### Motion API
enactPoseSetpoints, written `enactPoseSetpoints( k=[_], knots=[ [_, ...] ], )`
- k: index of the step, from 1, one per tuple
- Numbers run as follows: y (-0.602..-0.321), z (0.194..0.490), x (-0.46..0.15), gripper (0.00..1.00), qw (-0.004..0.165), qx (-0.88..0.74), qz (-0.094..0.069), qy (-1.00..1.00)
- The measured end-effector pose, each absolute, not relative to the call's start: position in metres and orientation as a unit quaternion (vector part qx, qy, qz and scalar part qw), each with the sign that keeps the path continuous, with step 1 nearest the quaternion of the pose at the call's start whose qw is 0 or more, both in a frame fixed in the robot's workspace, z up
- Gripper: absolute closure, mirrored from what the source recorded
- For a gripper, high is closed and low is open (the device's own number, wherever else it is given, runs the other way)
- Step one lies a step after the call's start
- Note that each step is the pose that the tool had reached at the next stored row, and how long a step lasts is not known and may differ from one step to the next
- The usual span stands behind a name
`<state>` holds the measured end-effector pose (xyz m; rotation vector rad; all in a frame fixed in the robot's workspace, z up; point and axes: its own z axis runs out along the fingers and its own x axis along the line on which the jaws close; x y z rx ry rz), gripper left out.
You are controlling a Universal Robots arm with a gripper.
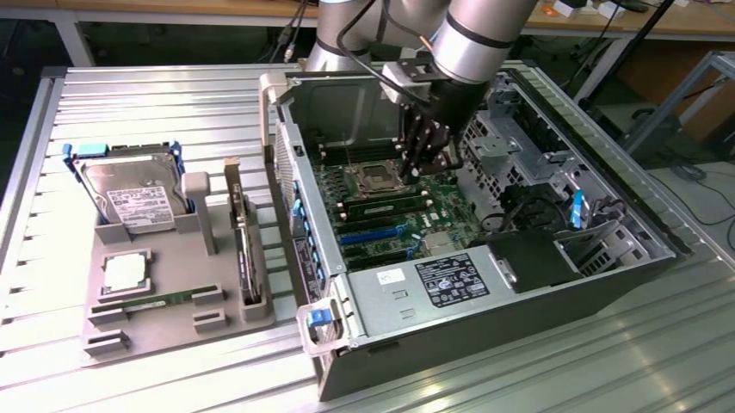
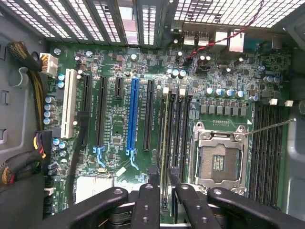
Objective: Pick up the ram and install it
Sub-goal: 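Insert the ram into the slot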
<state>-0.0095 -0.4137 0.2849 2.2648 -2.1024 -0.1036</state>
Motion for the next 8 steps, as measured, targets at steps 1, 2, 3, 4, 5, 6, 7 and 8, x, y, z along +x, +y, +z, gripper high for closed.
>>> enactPoseSetpoints(
  k=[1,2,3,4,5,6,7,8],
  knots=[
    [-0.4137,0.2849,-0.0095,0.79,0.025,0.732,-0.034,-0.680],
    [-0.4137,0.2849,-0.0095,0.79,0.025,0.732,-0.034,-0.680],
    [-0.4137,0.2850,-0.0095,0.79,0.025,0.732,-0.034,-0.680],
    [-0.4137,0.2850,-0.0095,0.79,0.025,0.732,-0.034,-0.680],
    [-0.4137,0.2851,-0.0095,0.79,0.025,0.732,-0.034,-0.680],
    [-0.4136,0.2851,-0.0094,0.79,0.025,0.732,-0.034,-0.680],
    [-0.4137,0.2852,-0.0095,0.79,0.025,0.732,-0.034,-0.680],
    [-0.4137,0.2852,-0.0095,0.79,0.025,0.732,-0.034,-0.680]
  ],
)
